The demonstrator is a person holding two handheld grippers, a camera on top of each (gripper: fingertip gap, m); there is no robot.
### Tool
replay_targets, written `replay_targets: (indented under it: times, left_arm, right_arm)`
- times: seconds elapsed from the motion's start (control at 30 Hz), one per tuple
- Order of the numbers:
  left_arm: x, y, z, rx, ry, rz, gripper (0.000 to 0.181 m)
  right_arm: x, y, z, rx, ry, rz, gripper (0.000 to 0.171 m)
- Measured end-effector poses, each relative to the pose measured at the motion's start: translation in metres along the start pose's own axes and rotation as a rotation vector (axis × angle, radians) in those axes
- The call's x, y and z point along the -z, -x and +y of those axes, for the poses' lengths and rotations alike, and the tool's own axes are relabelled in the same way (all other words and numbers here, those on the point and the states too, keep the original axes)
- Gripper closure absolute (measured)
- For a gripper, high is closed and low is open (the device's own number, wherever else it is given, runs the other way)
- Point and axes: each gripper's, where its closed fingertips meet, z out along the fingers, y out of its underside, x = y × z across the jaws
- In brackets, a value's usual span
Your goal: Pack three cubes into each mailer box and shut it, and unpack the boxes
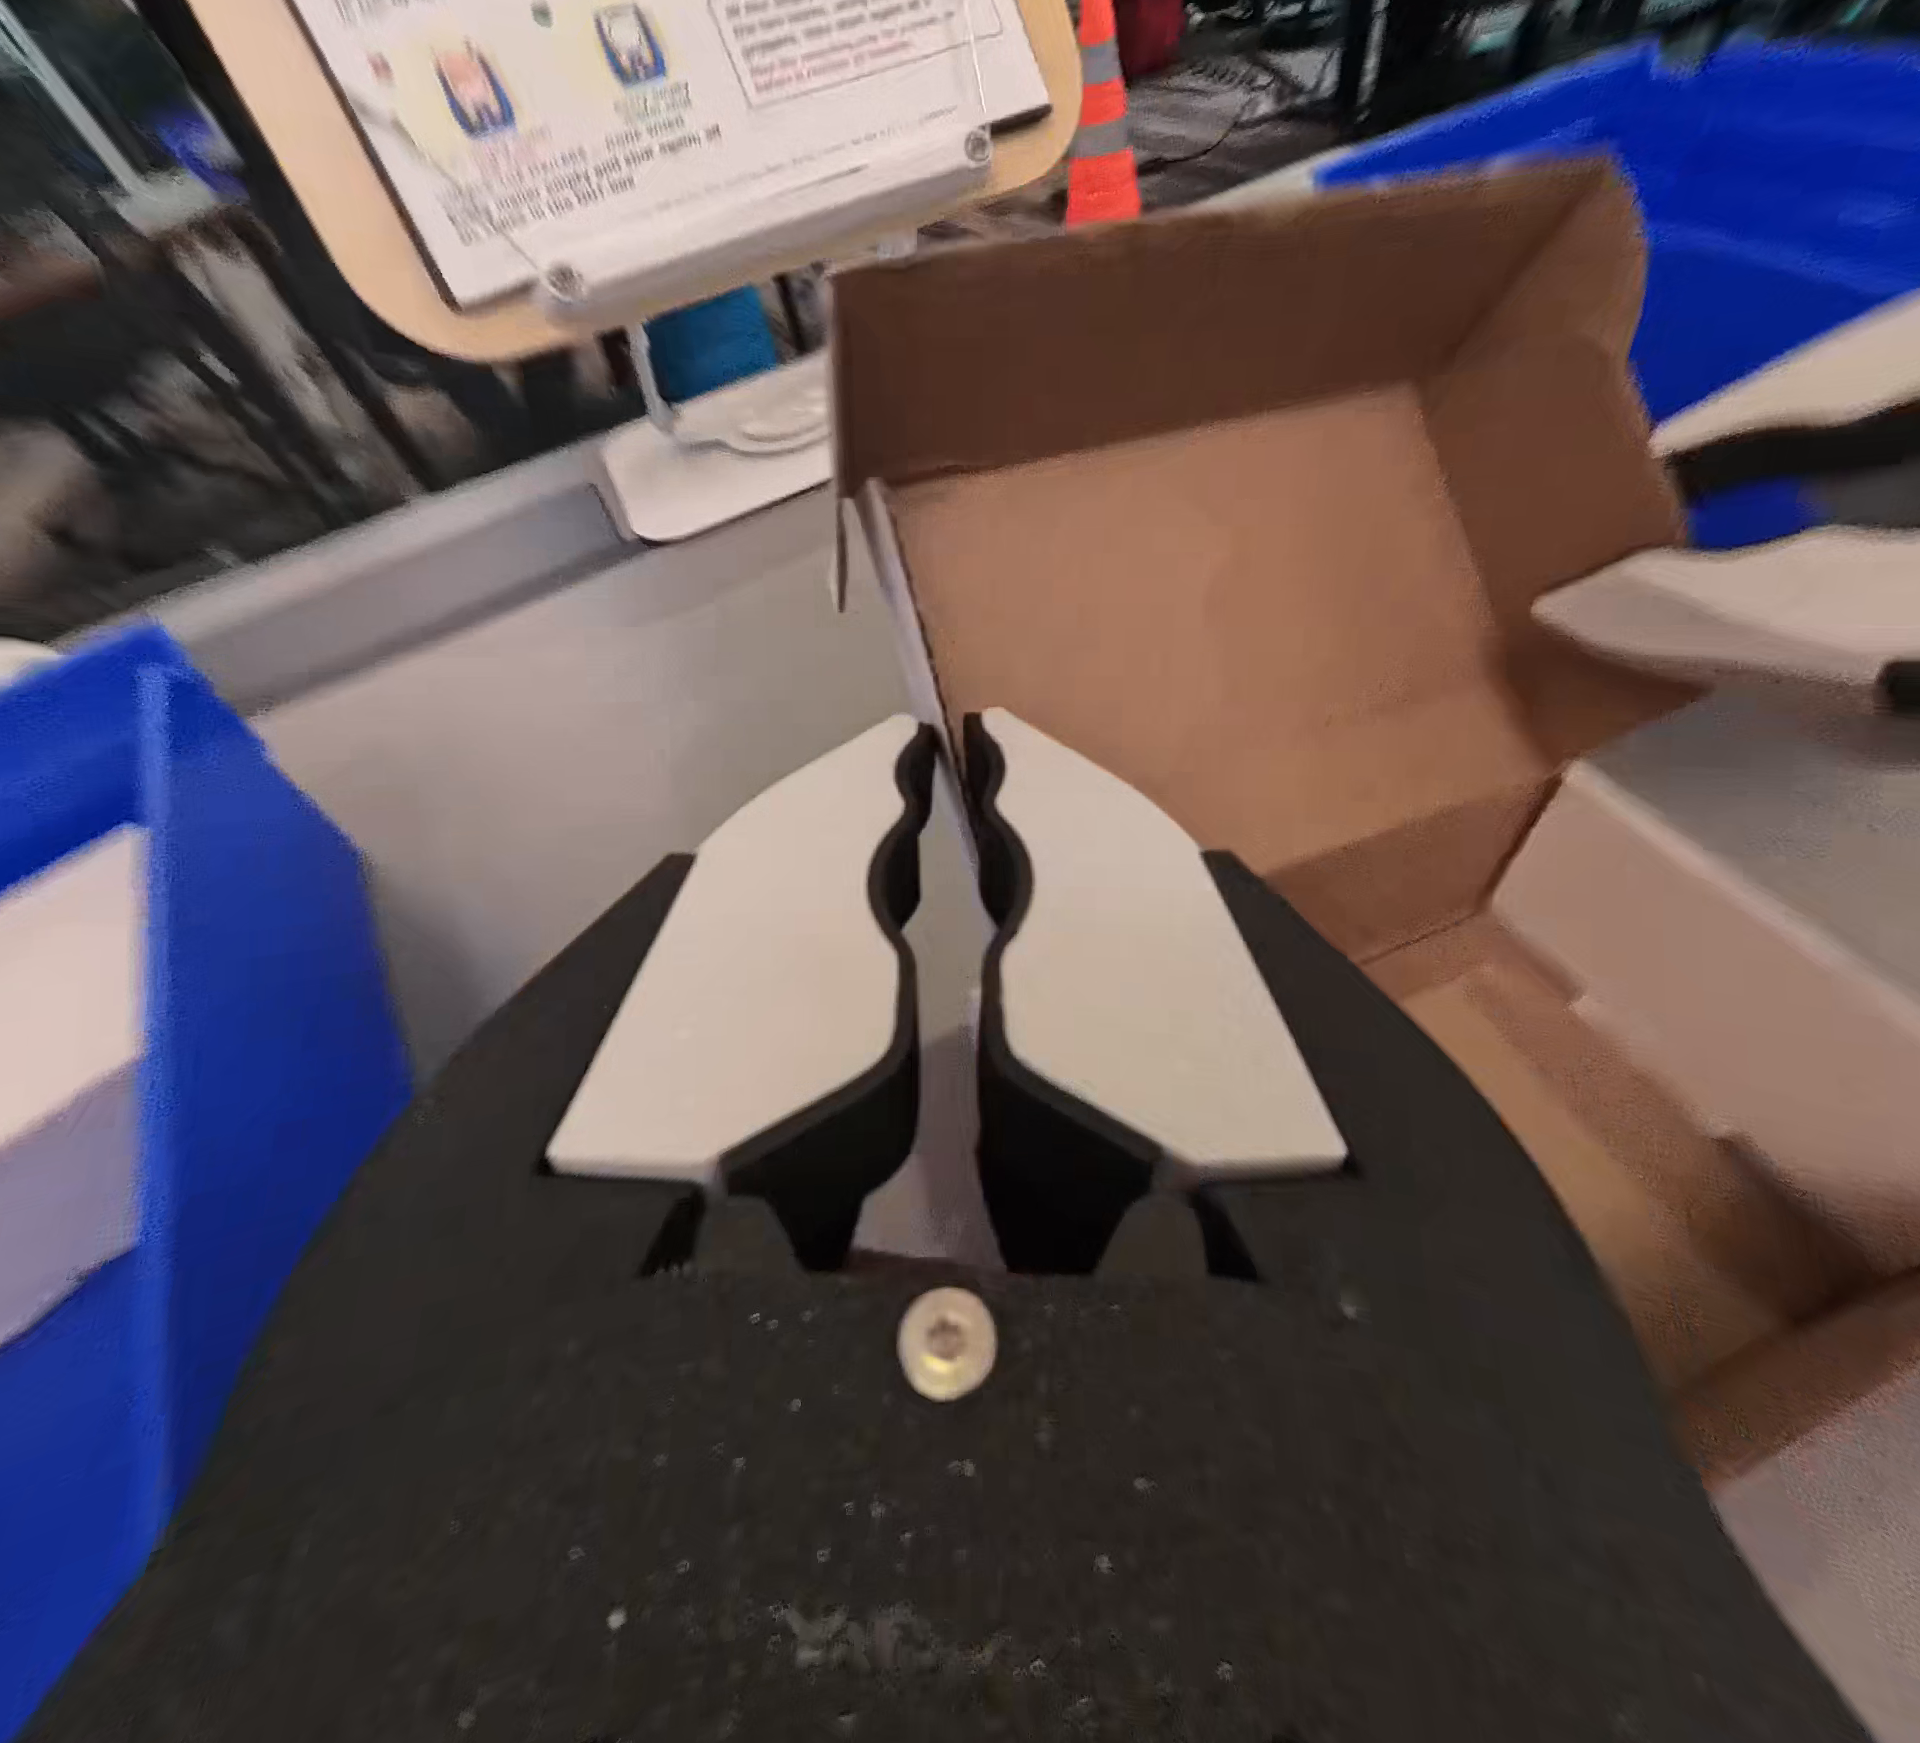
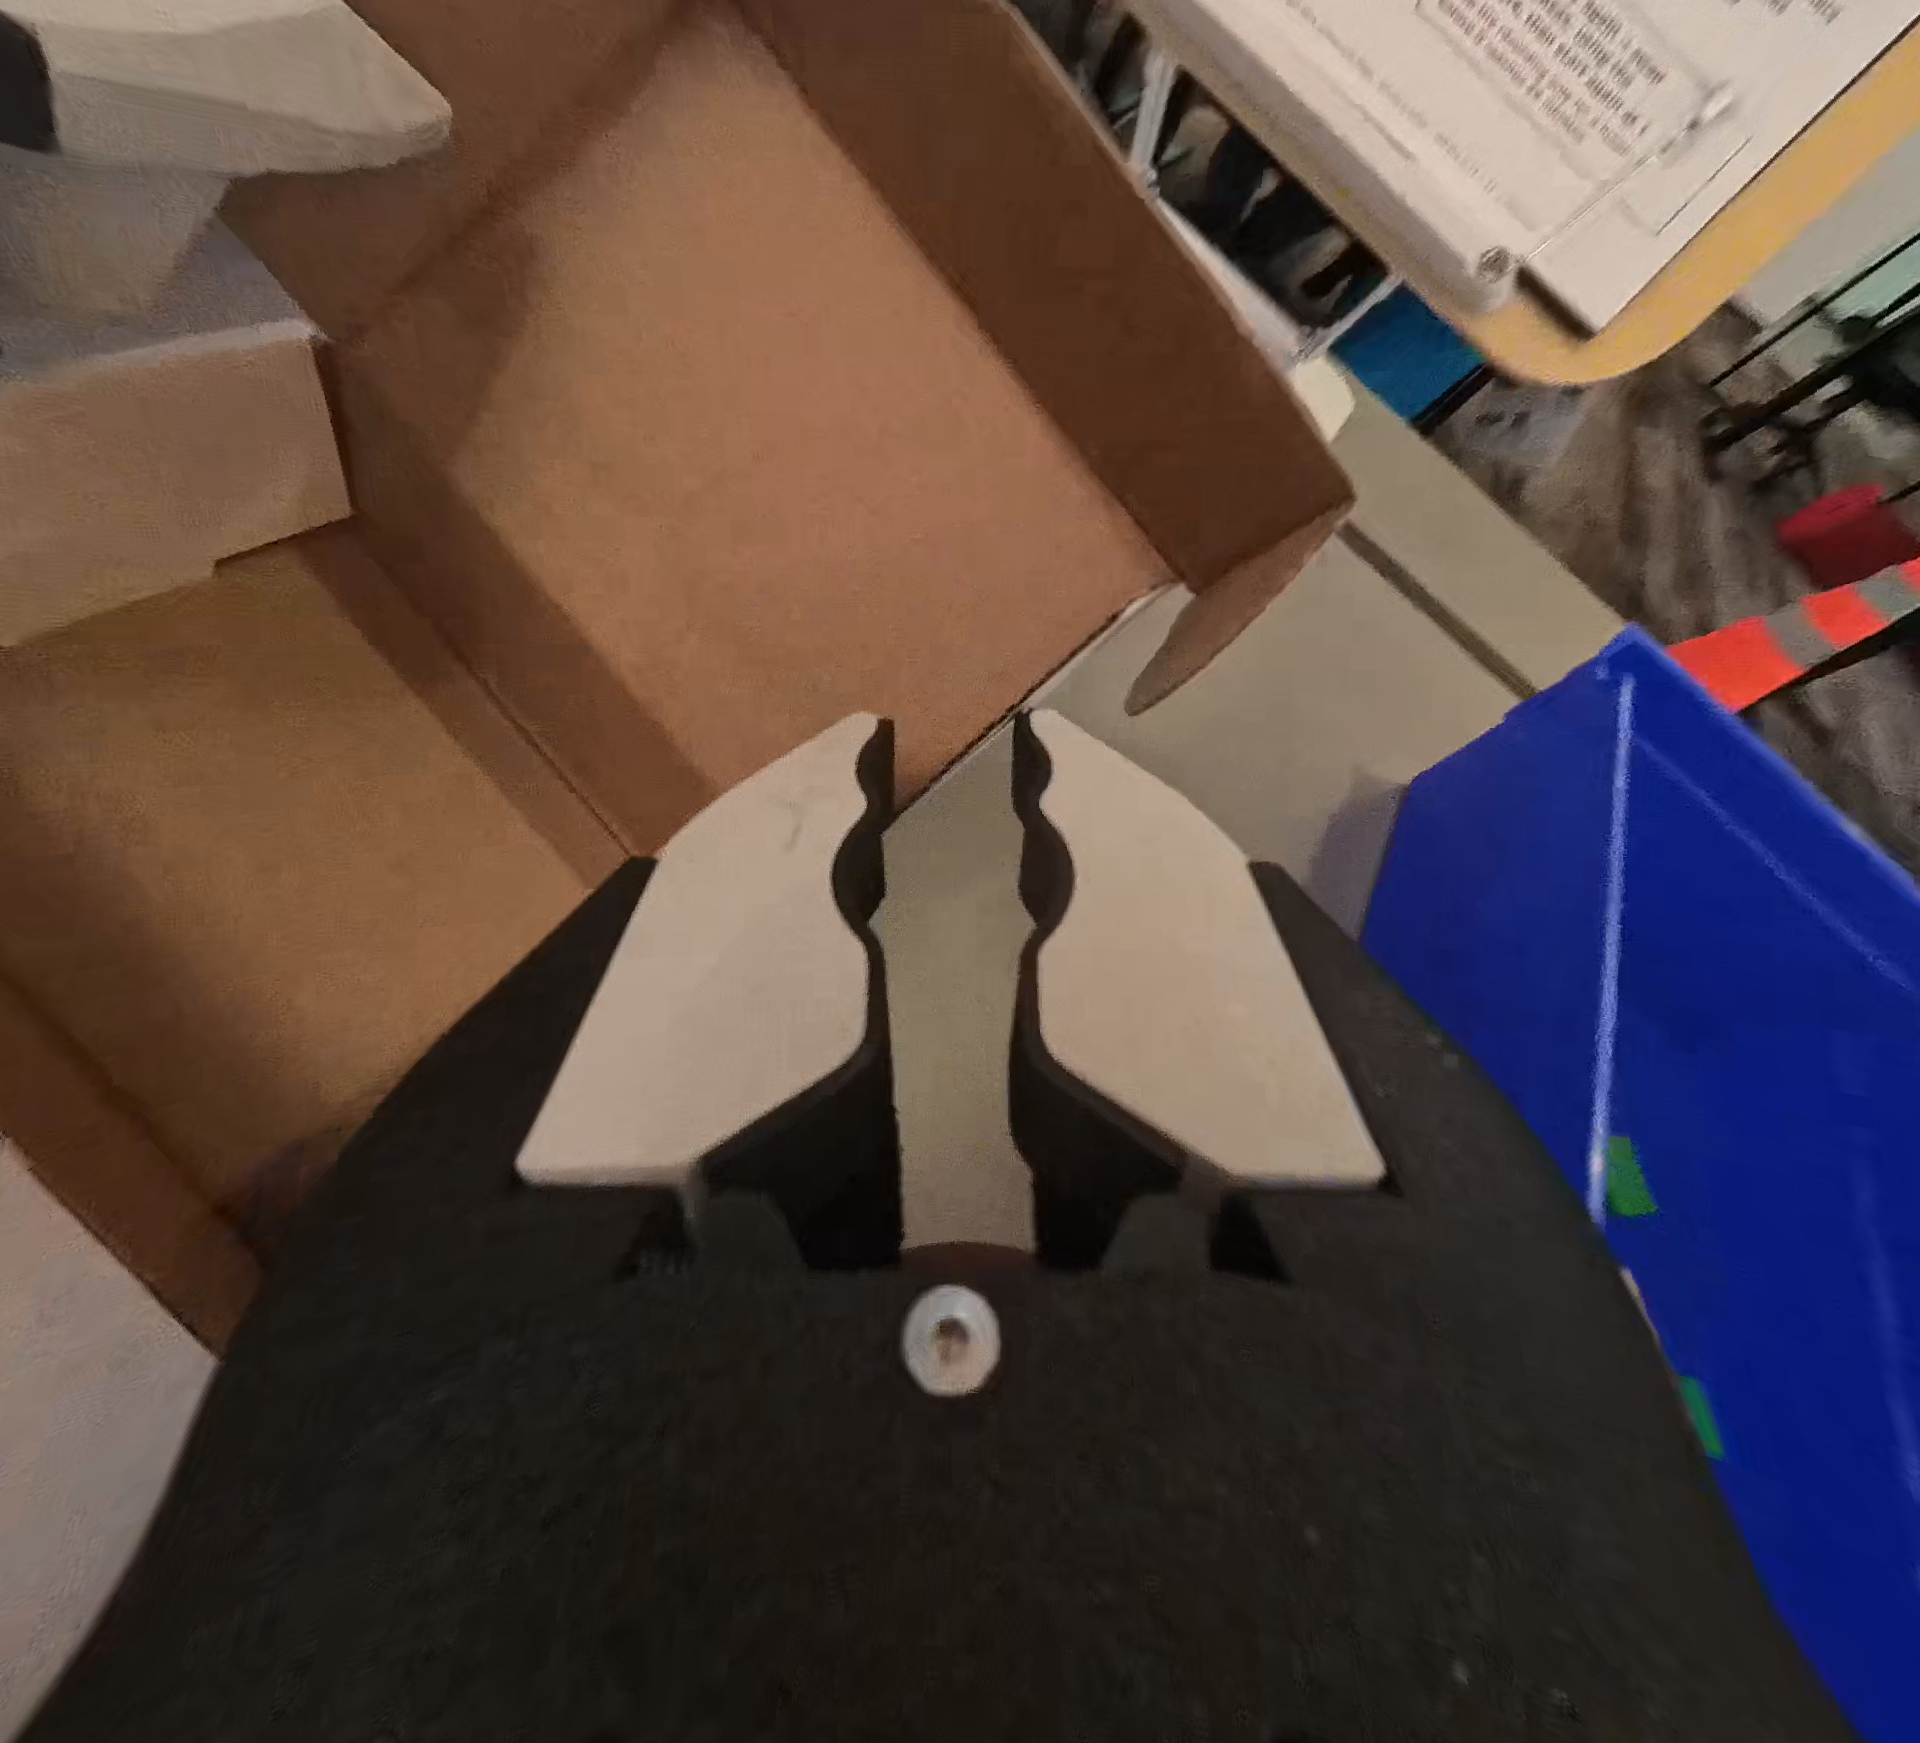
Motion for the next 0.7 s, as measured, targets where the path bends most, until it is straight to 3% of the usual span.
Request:
replay_targets:
  times: [0.1, 0.33, 0.4, 0.53, 0.7]
  left_arm:
    - [0.017, -0.017, 0.018, -0.135, 0.02, -0.029, 0.174]
    - [0.055, -0.037, 0.023, -0.067, 0.034, 0.005, 0.174]
    - [0.068, -0.041, 0.018, -0.08, 0.0, -0.038, 0.176]
    - [0.057, -0.023, -0.01, -0.19, -0.046, -0.197, 0.178]
    - [0.027, 0.008, -0.051, -0.239, -0.265, -0.351, 0.176]
  right_arm:
    - [0.023, 0.012, 0.003, 0.099, -0.042, 0.111, 0.151]
    - [0.069, 0.038, 0.016, -0.007, -0.023, 0.138, 0.154]
    - [0.08, 0.046, 0.017, 0.063, -0.026, 0.188, 0.154]
    - [0.052, 0.03, 0.004, 0.121, 0.019, 0.225, 0.153]
    - [0.014, -0.023, -0.048, 0.235, -0.148, 0.462, 0.154]
